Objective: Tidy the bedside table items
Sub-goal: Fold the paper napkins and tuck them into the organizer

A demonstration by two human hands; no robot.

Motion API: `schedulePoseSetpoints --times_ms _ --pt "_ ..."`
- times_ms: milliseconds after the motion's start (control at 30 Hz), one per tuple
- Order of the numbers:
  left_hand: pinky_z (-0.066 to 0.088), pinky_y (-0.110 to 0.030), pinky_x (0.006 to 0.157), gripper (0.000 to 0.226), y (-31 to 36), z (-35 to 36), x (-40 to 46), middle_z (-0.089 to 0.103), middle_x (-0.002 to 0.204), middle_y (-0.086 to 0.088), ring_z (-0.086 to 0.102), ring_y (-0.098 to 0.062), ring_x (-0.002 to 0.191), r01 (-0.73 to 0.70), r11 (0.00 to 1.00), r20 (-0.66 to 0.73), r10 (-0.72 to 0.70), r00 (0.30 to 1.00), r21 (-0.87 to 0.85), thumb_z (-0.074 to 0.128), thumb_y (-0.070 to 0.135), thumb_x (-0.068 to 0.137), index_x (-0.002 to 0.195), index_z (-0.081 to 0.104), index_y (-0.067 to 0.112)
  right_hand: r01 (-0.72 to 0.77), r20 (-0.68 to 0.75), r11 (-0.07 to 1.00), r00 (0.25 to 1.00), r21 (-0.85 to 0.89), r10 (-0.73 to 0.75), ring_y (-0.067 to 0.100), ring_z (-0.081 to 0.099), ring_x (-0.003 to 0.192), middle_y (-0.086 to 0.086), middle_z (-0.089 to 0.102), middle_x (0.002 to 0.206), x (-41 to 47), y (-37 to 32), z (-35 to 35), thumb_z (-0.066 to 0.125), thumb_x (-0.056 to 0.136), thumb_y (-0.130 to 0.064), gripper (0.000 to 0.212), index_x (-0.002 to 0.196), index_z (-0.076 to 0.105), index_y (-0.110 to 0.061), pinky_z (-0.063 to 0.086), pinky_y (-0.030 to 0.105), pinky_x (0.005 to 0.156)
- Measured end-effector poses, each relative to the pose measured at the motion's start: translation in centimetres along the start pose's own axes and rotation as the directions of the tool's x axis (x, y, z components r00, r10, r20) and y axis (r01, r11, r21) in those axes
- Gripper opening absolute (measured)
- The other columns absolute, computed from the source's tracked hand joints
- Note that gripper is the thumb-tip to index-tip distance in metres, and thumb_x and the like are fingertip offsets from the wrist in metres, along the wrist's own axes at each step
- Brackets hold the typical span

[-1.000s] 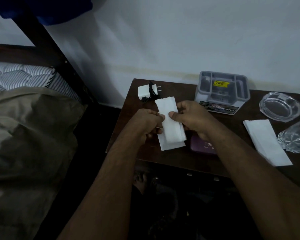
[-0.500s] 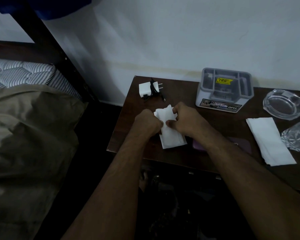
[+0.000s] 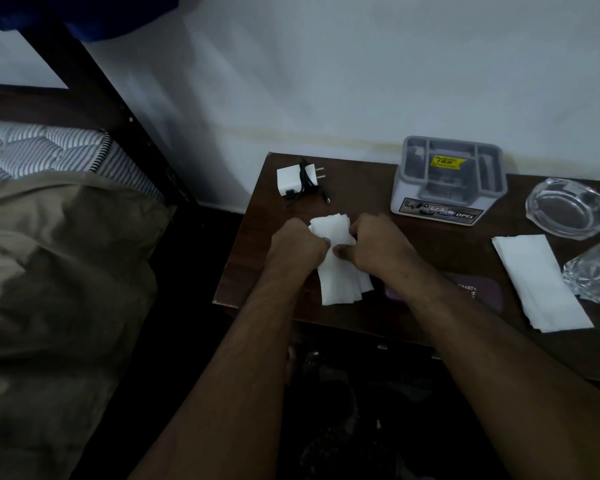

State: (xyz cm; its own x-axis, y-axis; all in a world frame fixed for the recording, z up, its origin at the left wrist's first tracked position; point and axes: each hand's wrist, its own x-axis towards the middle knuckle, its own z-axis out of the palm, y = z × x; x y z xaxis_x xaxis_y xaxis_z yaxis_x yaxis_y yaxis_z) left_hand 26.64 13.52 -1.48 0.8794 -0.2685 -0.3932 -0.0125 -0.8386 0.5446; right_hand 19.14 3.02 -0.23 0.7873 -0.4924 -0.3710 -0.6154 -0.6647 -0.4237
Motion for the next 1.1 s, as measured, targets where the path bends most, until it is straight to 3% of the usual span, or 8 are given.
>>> schedulePoseSetpoints --times_ms 100,233,400,567,700,833,967,1100 --pt "0.041 -0.031 0.075 0.055 0.4 0.3 -0.1 0.061 0.130 -0.013 0.060 -0.028 0.118 0.012 1.000 0.026 -0.012 1.000 0.002 0.079 0.029 0.087 0.130 0.055 0.005 0.005 0.021 1.000 1.000 0.014 -0.006 0.031 0.053 0.124 0.016 0.048 0.139 -0.1 0.0 0.1 0.073 0.090 -0.038 0.055 0.134 0.055 -0.010 0.049 0.041 0.101" --pt "0.043 -0.031 0.073 0.050 0.8 0.3 -0.1 0.065 0.127 -0.014 0.063 -0.027 0.114 0.040 0.998 0.060 -0.036 0.998 -0.054 0.078 0.026 0.088 0.130 0.059 0.005 0.042 0.005 0.995 0.999 0.092 -0.043 0.024 0.058 0.117 0.009 0.059 0.130 0.2 0.4 0.1 0.073 0.091 -0.031 0.036 0.123 0.064 -0.015 0.051 0.039 0.097" --pt "0.050 -0.035 0.075 0.050 1.2 0.0 -0.6 0.064 0.125 -0.014 0.064 -0.029 0.111 0.019 0.976 0.055 -0.007 0.998 -0.216 0.075 0.029 0.091 0.130 0.057 0.004 0.087 -0.106 0.951 0.993 0.298 -0.057 0.008 0.056 0.083 -0.004 0.062 0.100 0.4 1.3 -0.1 0.073 0.091 -0.032 0.018 0.101 0.062 -0.021 0.039 0.024 0.061" --pt "0.053 -0.035 0.079 0.058 2.1 -0.5 -1.3 0.059 0.131 -0.015 0.061 -0.029 0.117 0.096 0.879 0.107 -0.052 0.993 -0.466 0.078 0.020 0.089 0.135 0.048 0.002 0.120 -0.142 0.860 0.988 0.496 -0.055 0.020 0.062 0.099 0.003 0.063 0.108 -0.2 1.8 -0.5 0.075 0.090 -0.027 0.029 0.111 0.058 -0.017 0.052 0.034 0.074" --pt "0.046 -0.022 0.061 0.036 2.9 -0.5 -2.0 0.058 0.103 0.000 0.059 -0.013 0.093 -0.065 0.821 -0.073 0.028 0.997 -0.567 0.077 0.010 0.089 0.111 0.048 0.014 0.168 -0.194 0.755 0.979 0.634 -0.055 0.021 0.068 0.104 0.006 0.069 0.116 -1.3 2.5 -1.6 0.078 0.088 -0.019 0.046 0.125 0.051 -0.014 0.058 0.049 0.089" --pt "0.053 -0.021 0.073 0.037 3.7 -0.6 -3.4 0.064 0.100 0.003 0.063 -0.008 0.091 -0.288 0.778 -0.237 0.183 0.954 -0.558 0.078 0.010 0.087 0.107 0.050 0.022 0.240 -0.221 0.665 0.968 0.707 -0.115 0.006 0.074 0.095 -0.003 0.074 0.115 -2.1 3.6 -2.8 0.082 0.083 -0.013 0.060 0.136 0.053 -0.016 0.063 0.028 0.078" --pt "0.057 -0.021 0.075 0.034 5.0 -0.1 -4.4 0.072 0.105 -0.001 0.070 -0.010 0.096 -0.413 0.653 -0.297 0.287 0.911 -0.635 0.078 0.009 0.087 0.114 0.057 0.013 0.362 -0.339 0.711 0.923 0.603 -0.182 0.002 0.072 0.096 -0.008 0.075 0.112 -3.1 5.1 -3.6 0.080 0.086 -0.016 0.045 0.128 0.065 -0.017 0.061 0.022 0.079" --pt "0.052 -0.013 0.074 0.025 7.3 1.1 -4.9 0.071 0.101 -0.008 0.067 -0.005 0.089 -0.503 0.512 -0.372 0.342 0.863 -0.696 0.072 -0.001 0.089 0.109 0.059 0.008 0.420 -0.657 0.859 0.741 0.293 -0.138 0.006 0.066 0.089 0.000 0.074 0.104 -3.7 6.4 -5.2 0.070 0.092 -0.026 0.036 0.126 0.066 -0.012 0.044 0.005 0.067"
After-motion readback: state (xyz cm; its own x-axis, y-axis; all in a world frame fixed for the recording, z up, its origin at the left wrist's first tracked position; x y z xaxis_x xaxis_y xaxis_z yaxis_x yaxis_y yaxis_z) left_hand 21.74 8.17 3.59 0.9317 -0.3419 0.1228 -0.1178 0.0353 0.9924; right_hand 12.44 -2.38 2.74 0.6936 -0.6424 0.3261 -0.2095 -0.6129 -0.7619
